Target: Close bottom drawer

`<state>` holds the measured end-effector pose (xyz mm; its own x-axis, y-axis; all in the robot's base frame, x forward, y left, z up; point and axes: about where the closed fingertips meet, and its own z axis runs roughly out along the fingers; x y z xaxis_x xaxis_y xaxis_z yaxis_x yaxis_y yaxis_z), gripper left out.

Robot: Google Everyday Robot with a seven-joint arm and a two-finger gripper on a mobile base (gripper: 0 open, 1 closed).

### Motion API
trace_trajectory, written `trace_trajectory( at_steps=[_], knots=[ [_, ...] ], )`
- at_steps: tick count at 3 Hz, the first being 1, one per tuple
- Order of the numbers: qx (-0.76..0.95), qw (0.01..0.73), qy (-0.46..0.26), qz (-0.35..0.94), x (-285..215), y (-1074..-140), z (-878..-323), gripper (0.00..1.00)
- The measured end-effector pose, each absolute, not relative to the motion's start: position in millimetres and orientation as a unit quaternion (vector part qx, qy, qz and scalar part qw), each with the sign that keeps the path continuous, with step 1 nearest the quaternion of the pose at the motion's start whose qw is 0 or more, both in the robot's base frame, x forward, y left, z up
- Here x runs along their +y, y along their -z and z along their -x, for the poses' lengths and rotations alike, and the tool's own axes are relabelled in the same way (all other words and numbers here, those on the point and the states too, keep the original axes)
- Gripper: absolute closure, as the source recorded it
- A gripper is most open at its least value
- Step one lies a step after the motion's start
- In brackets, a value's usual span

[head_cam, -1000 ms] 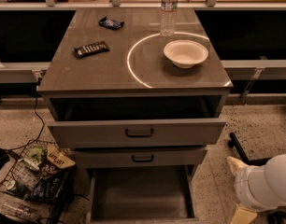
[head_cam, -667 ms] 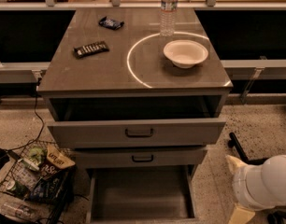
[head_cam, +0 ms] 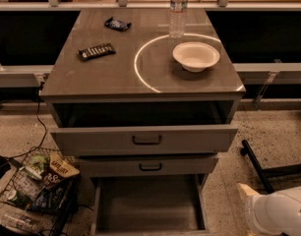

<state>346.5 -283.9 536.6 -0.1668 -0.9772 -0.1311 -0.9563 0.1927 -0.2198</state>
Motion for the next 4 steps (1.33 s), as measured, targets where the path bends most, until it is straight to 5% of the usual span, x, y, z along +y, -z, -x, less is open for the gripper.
trace_trajectory(
  at_steps=[4],
  knots=[
    [0.732,0.047,-0.024,0.68,-300,-354,-277,0.88]
  ],
)
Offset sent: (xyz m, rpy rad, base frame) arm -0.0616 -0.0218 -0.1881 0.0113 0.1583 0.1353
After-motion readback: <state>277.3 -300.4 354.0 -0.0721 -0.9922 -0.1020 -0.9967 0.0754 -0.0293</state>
